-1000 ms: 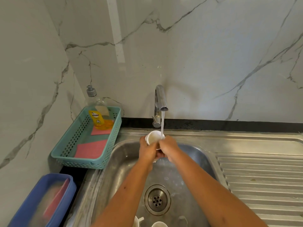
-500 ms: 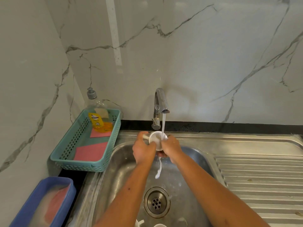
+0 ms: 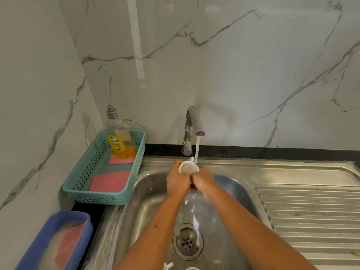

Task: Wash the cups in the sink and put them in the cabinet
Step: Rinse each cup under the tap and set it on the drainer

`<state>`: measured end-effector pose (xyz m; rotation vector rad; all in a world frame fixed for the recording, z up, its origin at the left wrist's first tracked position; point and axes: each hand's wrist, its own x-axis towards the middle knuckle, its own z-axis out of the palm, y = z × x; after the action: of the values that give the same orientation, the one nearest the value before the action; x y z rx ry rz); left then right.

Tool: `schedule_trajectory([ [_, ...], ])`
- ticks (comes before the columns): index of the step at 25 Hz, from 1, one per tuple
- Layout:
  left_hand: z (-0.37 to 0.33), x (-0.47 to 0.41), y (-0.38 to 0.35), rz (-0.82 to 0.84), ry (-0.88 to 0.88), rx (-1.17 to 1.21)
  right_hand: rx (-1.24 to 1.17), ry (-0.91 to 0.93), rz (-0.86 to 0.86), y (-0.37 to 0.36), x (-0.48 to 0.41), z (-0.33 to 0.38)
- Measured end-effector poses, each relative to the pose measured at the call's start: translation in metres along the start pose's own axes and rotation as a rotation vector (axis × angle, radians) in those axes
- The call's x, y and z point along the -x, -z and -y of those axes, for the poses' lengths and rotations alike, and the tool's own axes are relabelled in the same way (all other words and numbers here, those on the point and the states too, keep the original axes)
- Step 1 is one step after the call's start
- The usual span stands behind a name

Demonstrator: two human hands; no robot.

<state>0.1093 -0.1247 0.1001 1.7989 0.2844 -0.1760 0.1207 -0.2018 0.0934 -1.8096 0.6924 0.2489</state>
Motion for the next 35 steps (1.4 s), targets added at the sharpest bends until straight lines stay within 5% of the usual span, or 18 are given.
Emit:
schedule_trajectory([
  [4,-0.011,-0.003,0.020,0.314,0.082,-0.068,0.764,0.403,-0.161,0.019,0.008,0.009],
  [7,-0.015,0.000,0.024,0.397,0.080,-0.148,0.969,0.604,-0.271,0.027,0.016,0.011],
  [10,-0.011,-0.002,0.025,0.541,0.084,-0.292,1.163,0.842,-0.133,0.031,0.008,0.005],
  [12,-0.006,-0.002,0.020,0.455,0.039,-0.219,1.197,0.807,-0.124,0.037,0.005,0.003],
  [14,-0.004,-0.002,0.009,0.182,0.002,-0.056,1.097,0.643,-0.174,0.035,0.003,-0.001],
  [17,-0.004,0.002,-0.010,-0.018,-0.038,0.101,0.445,0.151,-0.126,0.019,0.000,0.003],
  [19,-0.006,0.004,-0.014,-0.005,0.030,0.207,0.220,0.033,-0.117,0.014,0.001,0.009],
  [23,-0.013,-0.001,0.005,0.117,0.104,0.153,0.830,0.727,-0.103,0.027,0.002,-0.003],
  [25,-0.013,-0.003,0.011,0.168,0.101,0.155,0.972,0.904,-0.047,0.033,0.000,-0.002],
  [28,-0.012,-0.001,0.011,0.181,0.044,0.187,0.645,0.843,-0.136,0.027,0.001,0.000],
  [31,-0.014,0.006,0.005,0.174,-0.019,0.328,0.198,0.489,-0.195,0.013,0.005,0.005],
  [33,-0.014,0.010,0.003,0.146,-0.010,0.355,0.253,0.400,-0.150,0.014,0.007,0.013],
  [35,-0.014,0.005,0.008,0.209,0.038,0.216,0.601,0.486,-0.101,0.024,0.007,0.019],
])
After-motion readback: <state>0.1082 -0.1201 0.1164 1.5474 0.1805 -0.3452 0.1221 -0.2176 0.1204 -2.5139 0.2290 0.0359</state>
